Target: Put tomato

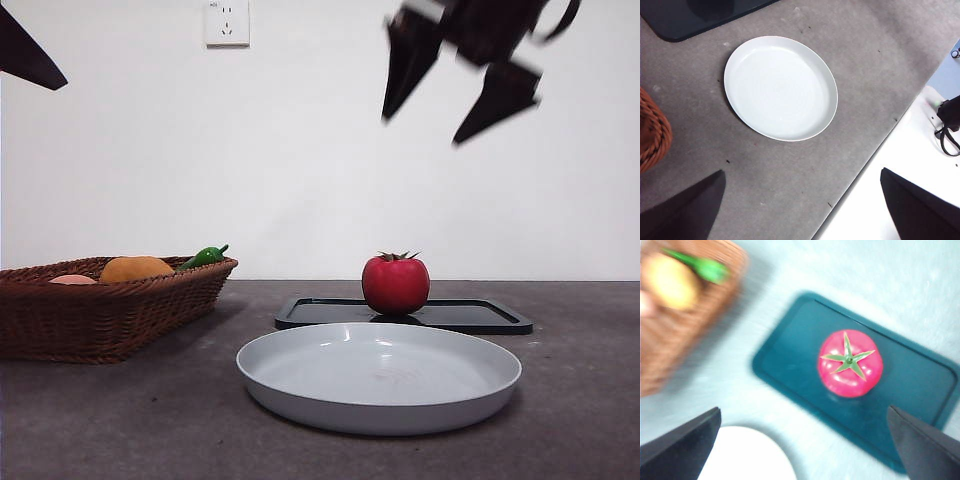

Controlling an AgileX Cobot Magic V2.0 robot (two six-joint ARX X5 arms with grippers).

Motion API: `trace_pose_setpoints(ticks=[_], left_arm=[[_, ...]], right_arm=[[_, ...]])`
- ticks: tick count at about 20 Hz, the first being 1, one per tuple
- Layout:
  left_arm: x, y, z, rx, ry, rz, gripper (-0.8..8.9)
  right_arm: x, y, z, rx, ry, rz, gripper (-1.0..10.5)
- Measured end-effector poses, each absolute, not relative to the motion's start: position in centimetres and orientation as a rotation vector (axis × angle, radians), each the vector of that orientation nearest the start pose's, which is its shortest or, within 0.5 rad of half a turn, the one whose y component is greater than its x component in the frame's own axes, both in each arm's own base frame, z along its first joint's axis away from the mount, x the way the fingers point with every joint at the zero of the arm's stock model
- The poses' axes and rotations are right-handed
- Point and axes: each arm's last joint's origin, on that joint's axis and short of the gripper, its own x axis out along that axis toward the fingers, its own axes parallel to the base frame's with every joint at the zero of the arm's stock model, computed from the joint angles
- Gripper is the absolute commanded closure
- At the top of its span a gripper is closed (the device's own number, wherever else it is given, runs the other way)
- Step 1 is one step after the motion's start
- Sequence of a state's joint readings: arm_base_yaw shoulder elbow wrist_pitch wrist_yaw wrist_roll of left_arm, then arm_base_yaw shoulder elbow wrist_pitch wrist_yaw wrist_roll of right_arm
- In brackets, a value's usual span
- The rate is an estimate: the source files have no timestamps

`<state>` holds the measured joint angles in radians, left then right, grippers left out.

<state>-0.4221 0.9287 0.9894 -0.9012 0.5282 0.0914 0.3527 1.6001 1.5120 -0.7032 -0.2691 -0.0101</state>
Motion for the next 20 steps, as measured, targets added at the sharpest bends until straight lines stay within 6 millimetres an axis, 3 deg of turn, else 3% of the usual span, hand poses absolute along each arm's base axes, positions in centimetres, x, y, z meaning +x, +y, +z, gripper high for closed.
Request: trace_pose_setpoints(ticks=[3,8,14,20], left_arm=[[14.4,-8.1,32.1,0.033,0.829,-0.931,3.18],[14.4,-8.1,32.1,0.033,0.828,-0.931,3.18],[14.4,-8.1,32.1,0.033,0.828,-0.931,3.18],[14.4,-8.1,32.1,0.033,0.828,-0.931,3.18]], right_arm=[[28.1,11.3,37.2,-0.035,0.754,0.615,3.5],[21.6,9.7,38.9,-0.044,0.692,0.651,3.5],[14.6,8.7,35.9,-0.067,0.681,0.745,4.0],[11.3,7.9,32.0,-0.042,0.709,0.787,4.4]])
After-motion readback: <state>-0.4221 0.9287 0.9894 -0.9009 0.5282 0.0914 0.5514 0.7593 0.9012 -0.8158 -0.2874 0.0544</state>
